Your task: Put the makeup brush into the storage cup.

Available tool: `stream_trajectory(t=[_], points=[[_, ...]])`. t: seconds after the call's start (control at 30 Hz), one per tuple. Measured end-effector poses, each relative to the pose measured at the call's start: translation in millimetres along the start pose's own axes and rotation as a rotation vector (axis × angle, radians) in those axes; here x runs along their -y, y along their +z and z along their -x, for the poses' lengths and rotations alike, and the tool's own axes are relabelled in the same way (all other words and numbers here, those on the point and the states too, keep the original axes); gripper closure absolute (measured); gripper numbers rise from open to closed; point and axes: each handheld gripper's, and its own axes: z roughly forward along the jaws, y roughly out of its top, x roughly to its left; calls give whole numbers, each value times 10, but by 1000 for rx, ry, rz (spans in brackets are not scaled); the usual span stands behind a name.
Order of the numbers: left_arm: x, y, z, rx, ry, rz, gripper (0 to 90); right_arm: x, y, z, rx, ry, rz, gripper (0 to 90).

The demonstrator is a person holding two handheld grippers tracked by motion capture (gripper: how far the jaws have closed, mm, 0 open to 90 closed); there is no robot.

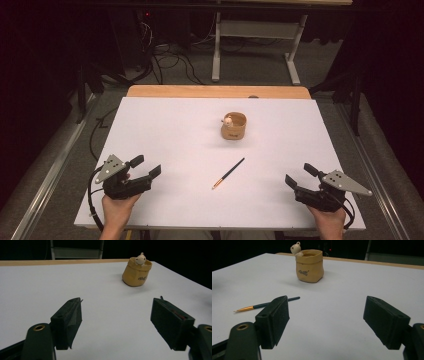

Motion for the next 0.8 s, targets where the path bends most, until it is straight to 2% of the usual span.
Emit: stream_trajectory(t=[0.13,0.23,0.8], points=[[2,-8,7,-2,5,0,257,-1,5,-5,-6,-8,1,225],[14,-23,4,-5,5,-8,258,-11,0,-9,-7,6,12,226],[22,-21,20,-10,7,-15,260,-16,43,-14,-23,-20,-2,226]])
